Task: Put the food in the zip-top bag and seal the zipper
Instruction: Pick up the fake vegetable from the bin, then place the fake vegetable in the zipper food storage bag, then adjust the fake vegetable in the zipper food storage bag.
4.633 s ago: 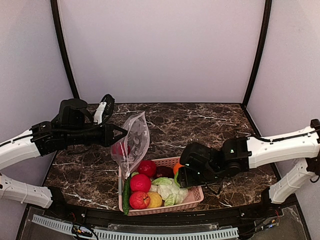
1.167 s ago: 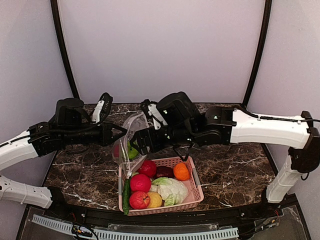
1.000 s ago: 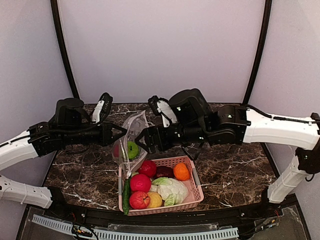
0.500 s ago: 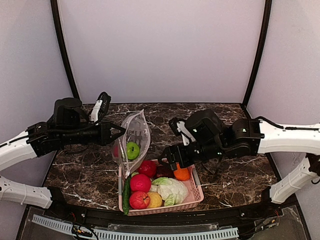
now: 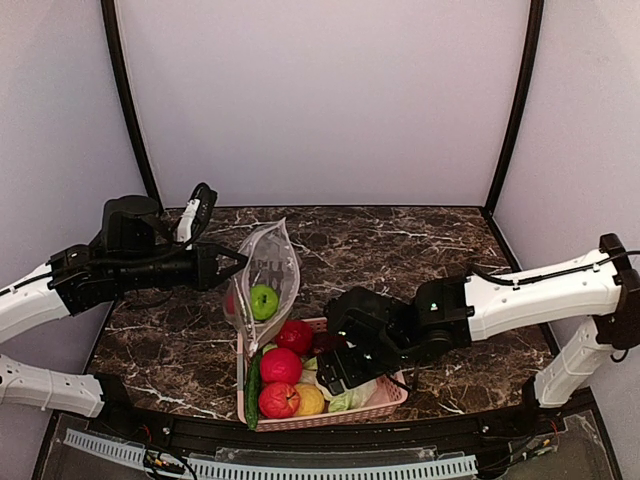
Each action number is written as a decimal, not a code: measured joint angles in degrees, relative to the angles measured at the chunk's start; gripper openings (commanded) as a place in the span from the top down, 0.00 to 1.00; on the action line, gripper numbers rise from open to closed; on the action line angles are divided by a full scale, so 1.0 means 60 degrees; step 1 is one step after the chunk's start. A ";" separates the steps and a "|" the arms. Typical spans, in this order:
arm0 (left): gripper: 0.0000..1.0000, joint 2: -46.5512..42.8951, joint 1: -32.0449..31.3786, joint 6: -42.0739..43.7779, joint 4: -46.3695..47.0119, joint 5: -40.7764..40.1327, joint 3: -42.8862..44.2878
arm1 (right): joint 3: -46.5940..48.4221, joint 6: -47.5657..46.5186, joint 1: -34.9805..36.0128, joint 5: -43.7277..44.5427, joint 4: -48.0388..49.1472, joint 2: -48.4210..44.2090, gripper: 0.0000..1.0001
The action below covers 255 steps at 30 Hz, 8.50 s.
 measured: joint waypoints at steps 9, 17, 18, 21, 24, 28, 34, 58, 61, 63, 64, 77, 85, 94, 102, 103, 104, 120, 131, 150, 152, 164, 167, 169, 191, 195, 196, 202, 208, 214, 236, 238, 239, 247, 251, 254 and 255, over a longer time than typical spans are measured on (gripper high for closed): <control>0.99 -0.0087 0.0018 -0.0073 0.0004 0.0000 -0.0084 | 0.0193 0.0619 0.0240 0.0430 -0.0645 0.0517 0.12; 0.99 -0.0087 0.0018 -0.0091 0.0004 0.0000 -0.0087 | 0.1016 0.0790 0.0372 0.0754 -0.1064 0.1377 0.11; 0.99 -0.0087 0.0018 -0.0091 0.0004 0.0000 -0.0087 | 0.1064 0.0794 0.0386 0.0765 -0.1075 0.1435 0.11; 0.99 -0.0087 0.0018 -0.0091 0.0000 0.0000 -0.0087 | 0.1202 0.0900 0.0404 0.0841 -0.1242 0.1657 0.13; 0.99 -0.0087 0.0018 -0.0087 0.0004 0.0000 -0.0087 | 0.1235 0.1060 0.0404 0.0976 -0.1512 0.1800 0.13; 0.99 -0.0087 0.0018 -0.0087 0.0000 0.0000 -0.0087 | 0.1249 0.1311 0.0415 0.1129 -0.1902 0.1821 0.14; 0.99 -0.0087 0.0018 -0.0087 0.0004 0.0000 -0.0087 | 0.1249 0.1464 0.0441 0.1217 -0.2036 0.1821 0.13; 0.99 -0.0138 0.0033 -0.0098 -0.0066 -0.0011 -0.0087 | 0.1126 0.1537 0.0437 0.1308 -0.1789 0.2084 0.70; 0.99 -0.0138 0.0036 -0.0102 -0.0066 -0.0007 -0.0087 | 0.1104 0.1541 0.0437 0.1355 -0.1789 0.2033 0.75; 0.99 -0.0138 0.0036 -0.0102 -0.0066 -0.0007 -0.0087 | 0.1100 0.1537 0.0437 0.1362 -0.1803 0.1996 0.78; 0.99 -0.0138 0.0036 -0.0102 -0.0069 -0.0007 -0.0087 | 0.1100 0.1537 0.0437 0.1362 -0.1810 0.1971 0.78; 0.99 -0.0138 0.0036 -0.0102 -0.0069 -0.0007 -0.0087 | 0.0583 0.1082 0.0437 0.1286 -0.1759 -0.0393 0.82; 0.99 -0.0073 0.0044 -0.0106 -0.0062 0.0044 -0.0087 | 0.0102 0.0448 0.0437 0.0769 -0.0827 -0.1945 0.83; 0.99 0.0109 0.0044 -0.0102 -0.0051 0.0255 -0.0087 | 0.0368 -0.0739 0.0390 0.0608 0.0787 -0.2936 0.84; 0.99 0.0138 0.0044 -0.0106 -0.0040 0.0364 -0.0087 | 0.1195 -0.1698 -0.0222 0.0240 0.2590 -0.2681 0.85; 0.99 0.0138 0.0044 -0.0106 -0.0040 0.0368 -0.0087 | 0.1279 -0.1756 -0.0299 0.0175 0.2816 -0.2579 0.85; 0.99 0.0138 0.0044 -0.0106 -0.0040 0.0372 -0.0087 | 0.1366 -0.1818 -0.0375 0.0127 0.3027 -0.2459 0.85; 0.99 0.0138 0.0044 -0.0109 -0.0040 0.0426 -0.0087 | 0.1548 -0.1668 -0.0754 0.0018 0.4641 -0.1071 0.86; 0.99 0.0138 0.0044 -0.0109 -0.0040 0.0430 -0.0084 | 0.1242 -0.1191 -0.0845 -0.0149 0.5774 -0.0965 0.88; 0.99 0.0135 0.0062 -0.0109 -0.0073 0.0419 -0.0084 | 0.0412 -0.0270 -0.0900 0.0295 0.5635 0.0007 0.91; 0.99 0.0120 0.0062 -0.0109 -0.0076 0.0415 -0.0084 | 0.0441 -0.0168 -0.0903 0.0415 0.5395 0.0102 0.91; 0.99 0.0044 0.0080 -0.0106 -0.0215 0.0390 -0.0084 | 0.1417 -0.0262 -0.1067 0.0488 0.4142 0.0816 0.90; 0.99 0.0047 0.0087 -0.0106 -0.0219 0.0390 -0.0084 | 0.2204 -0.0514 -0.1075 0.0433 0.3632 0.1311 0.90; 0.99 0.0047 0.0091 -0.0106 -0.0215 0.0404 -0.0084 | 0.2528 -0.0659 -0.1082 0.0386 0.3388 0.1545 0.90; 0.99 0.0262 0.0098 -0.0106 -0.0215 0.0922 -0.0011 | 0.3534 -0.1730 -0.1515 -0.0106 0.3763 0.2699 0.84; 0.99 0.0259 0.0098 -0.0106 -0.0222 0.0929 -0.0007 | 0.3534 -0.1759 -0.1596 -0.0215 0.3985 0.2827 0.76; 0.99 0.0259 0.0098 -0.0106 -0.0222 0.0929 -0.0007 | 0.3534 -0.1767 -0.1610 -0.0288 0.4025 0.2856 0.73; 0.99 0.0244 0.0098 -0.0106 -0.0280 0.0914 -0.0007 | 0.3534 -0.1861 -0.1647 -0.0616 0.4124 0.2885 0.52; 0.99 0.0233 0.0098 -0.0106 -0.0291 0.0809 0.0000 | 0.3381 -0.1902 -0.1654 -0.0907 0.4193 0.2812 0.34; 0.99 0.0208 0.0098 -0.0109 -0.0288 0.0703 0.0007 | 0.2659 -0.1912 -0.1657 -0.1144 0.4277 0.2186 0.20; 0.99 0.0087 0.0109 -0.0244 -0.0299 0.0652 0.0007 | 0.0561 -0.1421 -0.1086 -0.1209 0.4929 0.0699 0.29; 0.99 0.0066 0.0109 -0.0237 -0.0299 0.0714 0.0007 | 0.0488 -0.1406 -0.1042 -0.1239 0.5104 0.0765 0.33; 0.99 0.0066 0.0109 -0.0233 -0.0299 0.0765 0.0007 | 0.0481 -0.1435 -0.1035 -0.1246 0.5176 0.0809 0.35; 0.99 0.0138 0.0160 -0.0047 -0.0291 0.1555 0.0007 | 0.0984 -0.1792 -0.1180 -0.1169 0.5584 0.1803 0.60; 0.99 0.0259 0.0164 0.0025 -0.0284 0.1982 0.0007 | 0.1198 -0.2065 -0.1392 -0.1158 0.5716 0.1967 0.67; 0.99 0.0273 0.0168 0.0073 -0.0284 0.2127 0.0007 | 0.1355 -0.2251 -0.1486 -0.1147 0.5887 0.1967 0.69; 0.99 0.0273 0.0168 0.0087 -0.0280 0.2171 0.0007 | 0.1384 -0.2313 -0.1504 -0.1155 0.5949 0.1967 0.70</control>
